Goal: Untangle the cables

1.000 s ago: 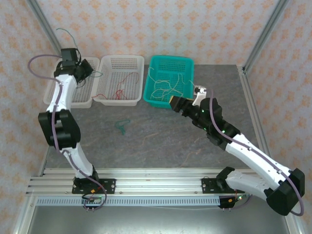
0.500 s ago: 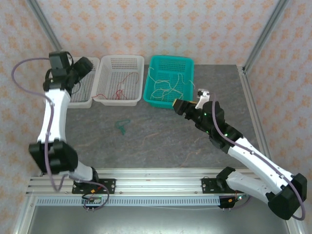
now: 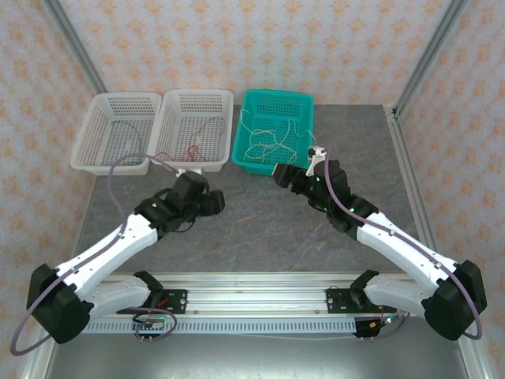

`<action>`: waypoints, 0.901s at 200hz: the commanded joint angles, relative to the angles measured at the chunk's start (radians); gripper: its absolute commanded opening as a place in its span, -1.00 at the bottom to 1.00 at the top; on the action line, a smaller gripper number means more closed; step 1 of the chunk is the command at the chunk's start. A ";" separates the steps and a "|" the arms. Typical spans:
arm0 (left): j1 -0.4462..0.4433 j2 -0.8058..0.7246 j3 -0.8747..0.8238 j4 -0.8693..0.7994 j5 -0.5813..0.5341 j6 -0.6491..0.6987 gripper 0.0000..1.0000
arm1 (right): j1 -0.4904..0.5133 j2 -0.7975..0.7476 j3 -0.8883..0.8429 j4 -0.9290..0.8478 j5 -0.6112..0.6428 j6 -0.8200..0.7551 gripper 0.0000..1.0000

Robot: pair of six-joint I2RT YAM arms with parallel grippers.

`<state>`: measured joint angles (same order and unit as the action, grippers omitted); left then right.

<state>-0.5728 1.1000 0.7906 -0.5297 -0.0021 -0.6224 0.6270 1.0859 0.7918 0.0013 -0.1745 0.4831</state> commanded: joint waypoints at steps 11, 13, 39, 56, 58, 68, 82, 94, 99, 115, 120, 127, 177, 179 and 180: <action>0.000 0.092 -0.060 0.033 -0.192 0.009 0.39 | -0.005 0.006 0.005 0.042 -0.021 0.016 0.53; 0.002 0.104 -0.058 0.035 -0.195 0.015 0.38 | -0.006 0.005 0.005 0.043 -0.020 0.016 0.53; 0.008 0.251 -0.027 0.083 -0.230 0.074 0.37 | -0.006 -0.010 0.001 0.023 -0.014 0.017 0.53; 0.023 0.330 -0.010 0.111 -0.259 0.082 0.35 | -0.006 -0.032 -0.007 0.008 -0.002 0.015 0.53; 0.026 0.337 -0.007 0.112 -0.263 0.082 0.34 | -0.007 -0.035 -0.008 0.005 0.000 0.014 0.53; 0.038 0.373 -0.002 0.127 -0.281 0.082 0.31 | -0.007 -0.050 -0.012 -0.003 0.008 0.012 0.53; 0.058 0.409 -0.004 0.161 -0.266 0.114 0.15 | -0.006 -0.067 -0.021 -0.010 0.022 0.009 0.53; 0.064 0.428 -0.001 0.179 -0.260 0.118 -0.13 | -0.007 -0.078 -0.027 -0.017 0.027 0.005 0.53; 0.065 0.433 -0.002 0.183 -0.260 0.120 -0.28 | -0.007 -0.080 -0.029 -0.020 0.029 0.005 0.53; 0.070 0.432 -0.002 0.195 -0.250 0.123 -0.82 | -0.008 -0.083 -0.032 -0.026 0.033 0.004 0.53; 0.073 0.429 -0.002 0.199 -0.238 0.124 -1.00 | -0.009 -0.083 -0.034 -0.026 0.035 0.004 0.53; 0.077 0.421 -0.001 0.197 -0.218 0.124 -1.00 | -0.008 -0.081 -0.034 -0.026 0.035 0.004 0.53; 0.099 0.151 0.065 0.058 0.049 0.131 -1.00 | -0.018 -0.032 -0.017 -0.012 -0.065 -0.031 0.47; 0.099 0.145 0.075 0.045 0.053 0.135 -1.00 | -0.018 -0.026 -0.014 -0.010 -0.080 -0.031 0.47; 0.100 0.140 0.078 0.037 0.055 0.136 -1.00 | -0.017 -0.023 -0.013 -0.008 -0.088 -0.032 0.47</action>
<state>-0.4801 1.3701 0.7746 -0.3946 -0.0769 -0.5053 0.6174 1.0233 0.7666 -0.0147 -0.1741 0.4812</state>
